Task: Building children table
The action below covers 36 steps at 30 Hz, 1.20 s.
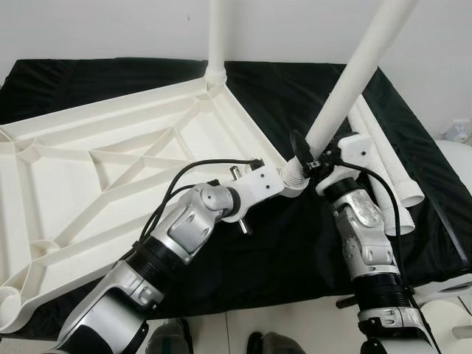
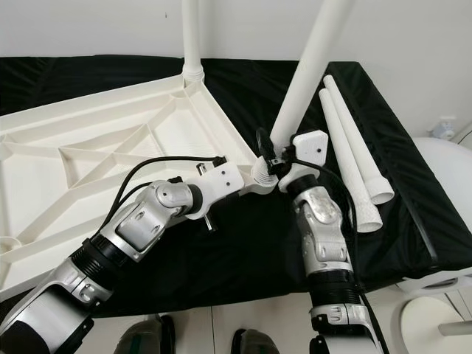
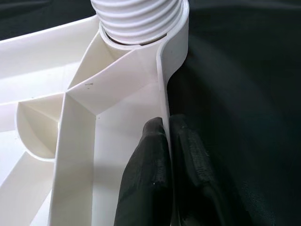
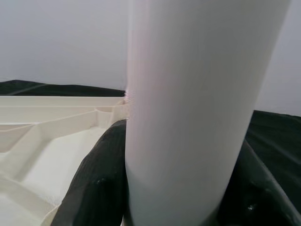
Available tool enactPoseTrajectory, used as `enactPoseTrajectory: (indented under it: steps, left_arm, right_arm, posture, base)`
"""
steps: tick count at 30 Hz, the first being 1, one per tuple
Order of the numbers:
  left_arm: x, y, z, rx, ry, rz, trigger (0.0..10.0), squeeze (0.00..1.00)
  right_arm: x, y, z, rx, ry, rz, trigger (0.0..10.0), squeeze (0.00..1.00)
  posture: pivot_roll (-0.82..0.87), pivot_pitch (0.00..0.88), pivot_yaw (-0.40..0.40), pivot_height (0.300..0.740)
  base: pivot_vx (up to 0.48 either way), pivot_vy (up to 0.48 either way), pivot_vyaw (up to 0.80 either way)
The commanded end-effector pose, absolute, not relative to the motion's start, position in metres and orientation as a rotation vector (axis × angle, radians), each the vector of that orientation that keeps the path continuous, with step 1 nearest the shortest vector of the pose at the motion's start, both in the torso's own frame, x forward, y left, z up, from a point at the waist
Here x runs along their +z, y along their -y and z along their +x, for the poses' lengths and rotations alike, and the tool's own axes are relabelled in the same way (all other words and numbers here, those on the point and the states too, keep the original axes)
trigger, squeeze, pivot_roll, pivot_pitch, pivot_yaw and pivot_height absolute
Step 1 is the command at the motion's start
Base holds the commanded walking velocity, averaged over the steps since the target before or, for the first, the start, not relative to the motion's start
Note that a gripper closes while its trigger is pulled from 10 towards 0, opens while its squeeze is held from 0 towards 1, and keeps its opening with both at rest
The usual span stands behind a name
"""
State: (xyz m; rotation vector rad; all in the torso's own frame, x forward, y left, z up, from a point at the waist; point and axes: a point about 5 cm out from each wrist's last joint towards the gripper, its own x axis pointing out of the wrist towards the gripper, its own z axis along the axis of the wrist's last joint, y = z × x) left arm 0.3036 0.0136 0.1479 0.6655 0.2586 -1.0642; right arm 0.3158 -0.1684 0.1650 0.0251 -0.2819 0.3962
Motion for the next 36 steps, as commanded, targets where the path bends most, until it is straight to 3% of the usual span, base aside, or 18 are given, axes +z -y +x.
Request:
enactPoseTrajectory:
  steps: [1, 10, 22, 36]
  left_arm:
    - [0.141, -0.014, 0.300, -1.092, -0.293, 0.696, 10.0, 0.00]
    - [0.140, -0.014, 0.299, -1.096, -0.295, 0.698, 10.0, 0.00]
    - [0.140, -0.012, 0.297, -1.108, -0.291, 0.701, 10.0, 0.00]
    - [0.140, -0.013, 0.297, -1.105, -0.292, 0.700, 10.0, 0.00]
  right_arm:
    - [0.120, 0.186, 0.308, 0.378, 0.068, 0.081, 10.0, 0.00]
    - [0.119, 0.191, 0.314, 0.453, 0.023, 0.060, 10.0, 0.00]
    - [0.119, 0.198, 0.315, 0.691, -0.040, -0.075, 10.0, 0.00]
    - [0.114, 0.212, 0.318, 0.630, -0.070, -0.043, 10.0, 0.00]
  posture:
    - [-0.03, 0.107, -0.028, 0.740]
    - [-0.03, 0.103, -0.023, 0.740]
    - [-0.02, 0.096, -0.019, 0.740]
    - [-0.02, 0.100, -0.023, 0.740]
  base:
    - [0.000, 0.000, 0.00]
    - [0.000, 0.000, 0.00]
    - [0.000, 0.000, 0.00]
    - [0.000, 0.000, 0.00]
